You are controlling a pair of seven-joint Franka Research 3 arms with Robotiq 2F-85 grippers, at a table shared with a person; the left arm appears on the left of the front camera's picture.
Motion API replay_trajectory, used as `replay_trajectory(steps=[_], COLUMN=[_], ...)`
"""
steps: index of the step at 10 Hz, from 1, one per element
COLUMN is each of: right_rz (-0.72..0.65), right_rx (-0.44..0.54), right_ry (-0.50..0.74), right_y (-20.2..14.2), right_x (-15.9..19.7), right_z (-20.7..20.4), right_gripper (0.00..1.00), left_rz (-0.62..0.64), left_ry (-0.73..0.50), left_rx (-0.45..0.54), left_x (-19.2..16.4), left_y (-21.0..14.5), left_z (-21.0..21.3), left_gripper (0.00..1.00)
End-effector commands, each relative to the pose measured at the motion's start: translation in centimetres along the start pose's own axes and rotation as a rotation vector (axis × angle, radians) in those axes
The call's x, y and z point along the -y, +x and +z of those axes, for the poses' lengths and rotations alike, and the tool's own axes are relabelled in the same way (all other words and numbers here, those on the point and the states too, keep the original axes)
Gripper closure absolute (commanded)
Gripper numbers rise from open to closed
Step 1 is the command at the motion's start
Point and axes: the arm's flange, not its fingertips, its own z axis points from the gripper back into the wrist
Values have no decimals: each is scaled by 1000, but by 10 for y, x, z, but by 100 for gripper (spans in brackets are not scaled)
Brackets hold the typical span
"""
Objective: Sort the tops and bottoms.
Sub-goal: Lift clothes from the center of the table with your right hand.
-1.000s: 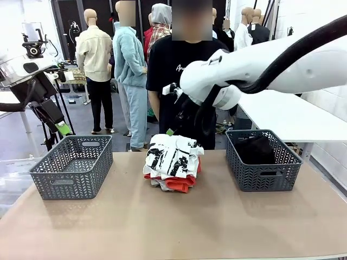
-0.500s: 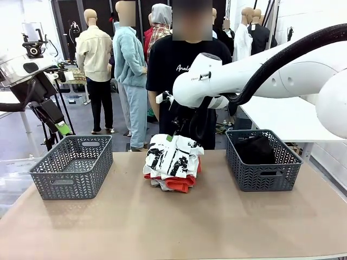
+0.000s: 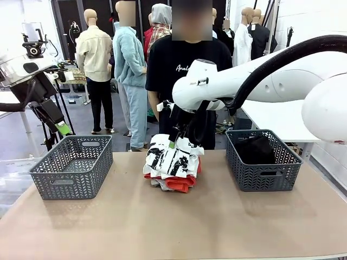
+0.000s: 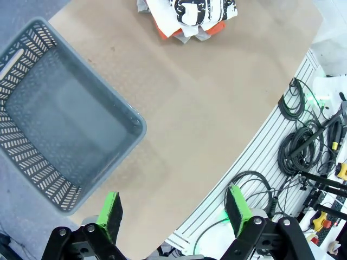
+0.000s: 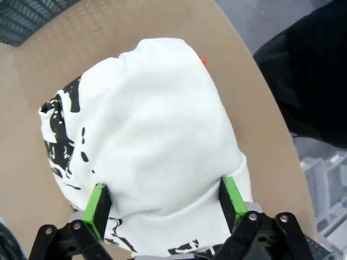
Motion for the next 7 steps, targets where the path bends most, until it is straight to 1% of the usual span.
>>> replay_trajectory(steps=[1,3,4,7], right_rz=[-26,-18,-4,2], right_rx=[-42,-68,-71,-80], right_ry=[16,27,28,24], right_y=[11,12,12,14], right_x=[5,8,5,4], right_z=[-1,-7,-11,-16], right_gripper=[0,0,12,65], left_rz=[4,4,4,4], left_ry=[2,2,2,2], left_rx=[3,3,3,3], left_x=[0,0,0,0], left_y=[0,0,0,0], left_z=[2,2,2,2], left_gripper=[0,0,0,0])
